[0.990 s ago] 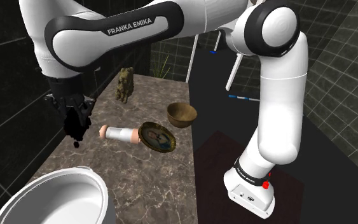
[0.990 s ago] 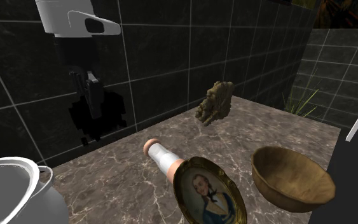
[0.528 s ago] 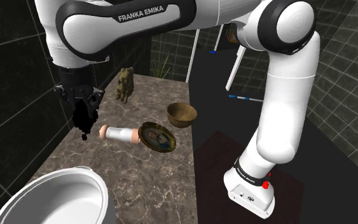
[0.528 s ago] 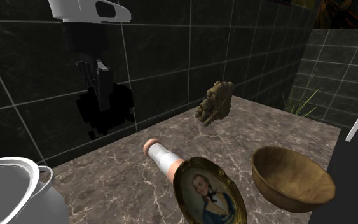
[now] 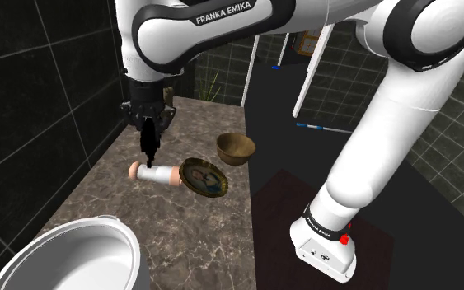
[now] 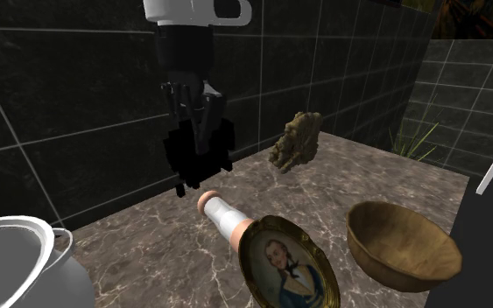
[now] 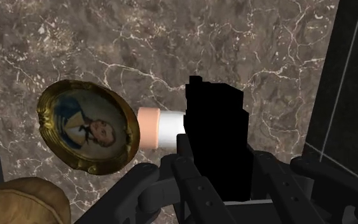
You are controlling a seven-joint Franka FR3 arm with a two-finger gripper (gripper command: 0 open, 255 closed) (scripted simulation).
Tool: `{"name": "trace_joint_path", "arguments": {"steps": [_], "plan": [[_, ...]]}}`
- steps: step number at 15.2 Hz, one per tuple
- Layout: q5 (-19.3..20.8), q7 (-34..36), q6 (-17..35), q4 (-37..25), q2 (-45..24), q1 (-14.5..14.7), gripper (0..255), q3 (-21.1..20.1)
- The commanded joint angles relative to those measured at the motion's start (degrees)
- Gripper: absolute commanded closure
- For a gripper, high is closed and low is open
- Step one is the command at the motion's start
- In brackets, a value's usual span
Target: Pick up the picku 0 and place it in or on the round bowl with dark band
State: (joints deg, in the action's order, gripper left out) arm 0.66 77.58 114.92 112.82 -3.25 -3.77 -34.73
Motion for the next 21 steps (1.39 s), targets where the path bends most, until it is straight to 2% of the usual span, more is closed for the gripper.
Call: {"name": "trace_joint_path", "arguments": {"steps": [1, 5, 10, 15, 21], "plan": [[-2.25, -4.02, 0.9, 3.84, 3.53, -1.82, 255, 1.23], [-5.8, -11.25, 1.38, 10.09, 9.96, -4.19, 255, 4.28], [-8.23, -19.73, 1.28, 16.41, 16.47, -6.33, 255, 9.08], [-8.69, -27.61, 0.83, 21.18, 21.34, -8.58, 255, 14.19], [-7.31, -36.5, 0.24, 24.82, 25.02, -11.77, 255, 20.53]]}}
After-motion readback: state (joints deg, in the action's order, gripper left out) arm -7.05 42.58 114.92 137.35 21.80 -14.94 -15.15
